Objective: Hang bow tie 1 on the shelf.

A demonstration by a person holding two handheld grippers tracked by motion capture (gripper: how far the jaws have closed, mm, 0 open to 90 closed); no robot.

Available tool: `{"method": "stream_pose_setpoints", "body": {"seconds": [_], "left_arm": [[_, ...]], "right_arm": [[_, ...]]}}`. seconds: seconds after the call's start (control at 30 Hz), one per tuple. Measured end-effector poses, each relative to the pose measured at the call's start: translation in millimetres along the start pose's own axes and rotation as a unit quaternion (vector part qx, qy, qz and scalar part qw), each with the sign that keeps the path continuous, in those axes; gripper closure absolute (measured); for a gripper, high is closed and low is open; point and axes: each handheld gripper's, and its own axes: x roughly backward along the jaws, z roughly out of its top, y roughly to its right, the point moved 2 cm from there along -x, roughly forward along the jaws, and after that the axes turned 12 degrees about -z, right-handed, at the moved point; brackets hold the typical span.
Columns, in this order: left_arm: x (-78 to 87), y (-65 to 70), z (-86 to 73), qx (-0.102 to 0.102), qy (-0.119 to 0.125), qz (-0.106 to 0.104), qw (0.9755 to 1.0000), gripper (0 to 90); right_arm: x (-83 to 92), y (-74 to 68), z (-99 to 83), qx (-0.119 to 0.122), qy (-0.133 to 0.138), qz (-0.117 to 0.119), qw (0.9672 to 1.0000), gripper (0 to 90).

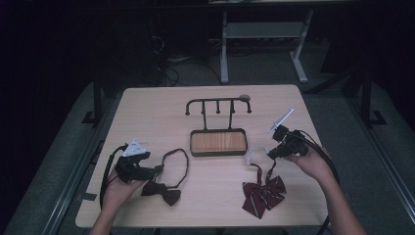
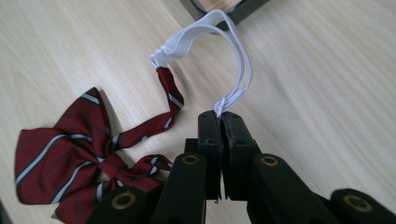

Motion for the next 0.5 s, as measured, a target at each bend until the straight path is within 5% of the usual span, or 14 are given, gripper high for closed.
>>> {"method": "stream_pose_setpoints", "body": {"seconds": [0.5], "left_arm": [[-0.8,0.6,0.0,0.005,0.002,-0.002,1.0,25.7]], "right_arm": [[33.1,-8.5,10.2,0.03,0.024,0.009,0.9992,87.1]]}}
